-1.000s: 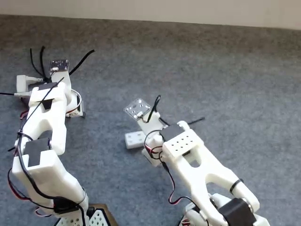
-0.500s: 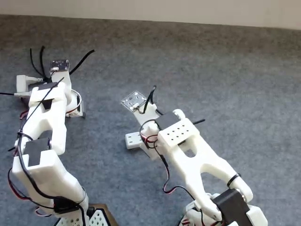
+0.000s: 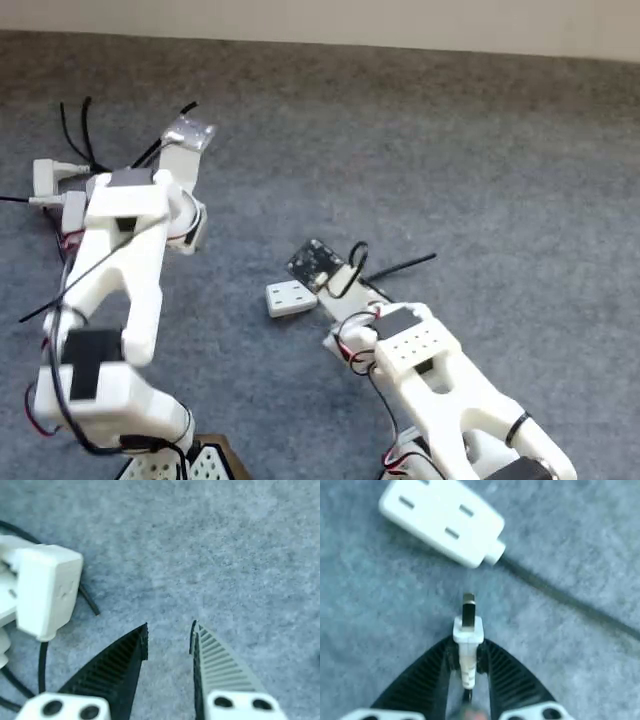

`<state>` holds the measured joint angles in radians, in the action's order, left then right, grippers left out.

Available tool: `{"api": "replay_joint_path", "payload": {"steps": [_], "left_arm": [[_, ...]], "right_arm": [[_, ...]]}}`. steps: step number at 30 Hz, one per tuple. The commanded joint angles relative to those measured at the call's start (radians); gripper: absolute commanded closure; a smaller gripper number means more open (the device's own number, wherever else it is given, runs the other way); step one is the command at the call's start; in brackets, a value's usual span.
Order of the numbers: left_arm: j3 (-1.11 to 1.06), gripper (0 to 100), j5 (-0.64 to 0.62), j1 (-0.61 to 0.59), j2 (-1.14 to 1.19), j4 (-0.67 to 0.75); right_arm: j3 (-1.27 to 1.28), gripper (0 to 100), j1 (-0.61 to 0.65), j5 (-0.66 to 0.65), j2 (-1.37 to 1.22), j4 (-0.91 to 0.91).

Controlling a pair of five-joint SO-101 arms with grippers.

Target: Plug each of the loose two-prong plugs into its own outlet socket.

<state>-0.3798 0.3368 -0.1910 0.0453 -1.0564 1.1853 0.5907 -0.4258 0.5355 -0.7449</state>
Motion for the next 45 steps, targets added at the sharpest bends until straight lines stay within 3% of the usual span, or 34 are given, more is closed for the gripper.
{"api": "replay_joint_path", "payload": {"steps": [1,8,15,20,26,32,36,38,41,45], "left_arm": [[-0.090,84,-0.038,0.007,-0.120,0.064],[-0.183,84,-0.094,-0.085,-0.105,0.262],[-0.030,84,-0.094,-0.093,0.168,0.285],[0.120,84,-0.095,-0.102,0.291,0.150],[0.136,84,-0.097,-0.097,0.309,0.143],[0.136,84,-0.097,-0.097,0.311,0.143],[0.136,84,-0.097,-0.097,0.312,0.143],[0.136,84,-0.097,-0.097,0.312,0.141],[0.136,84,-0.097,-0.097,0.314,0.140],[0.134,84,-0.097,-0.097,0.314,0.140]], "right_arm": [[-0.024,94.7,0.005,-0.012,0.019,-0.162],[-0.140,74.5,0.004,-0.015,0.119,-0.357],[-0.186,74.3,-0.038,-0.018,0.142,-0.481],[-0.165,75.8,-0.105,-0.048,0.145,-0.463],[-0.259,79.3,-0.320,-0.046,0.433,-0.478],[-0.524,79.3,-0.512,-0.235,0.498,-0.746],[-0.654,79.3,-0.654,-0.299,0.489,-0.783],[-0.630,79.3,-0.625,-0.302,0.478,-0.794],[-0.444,79.3,-0.470,-0.313,0.420,-0.765],[-0.194,79.3,-0.312,-0.330,0.343,-0.541]]}}
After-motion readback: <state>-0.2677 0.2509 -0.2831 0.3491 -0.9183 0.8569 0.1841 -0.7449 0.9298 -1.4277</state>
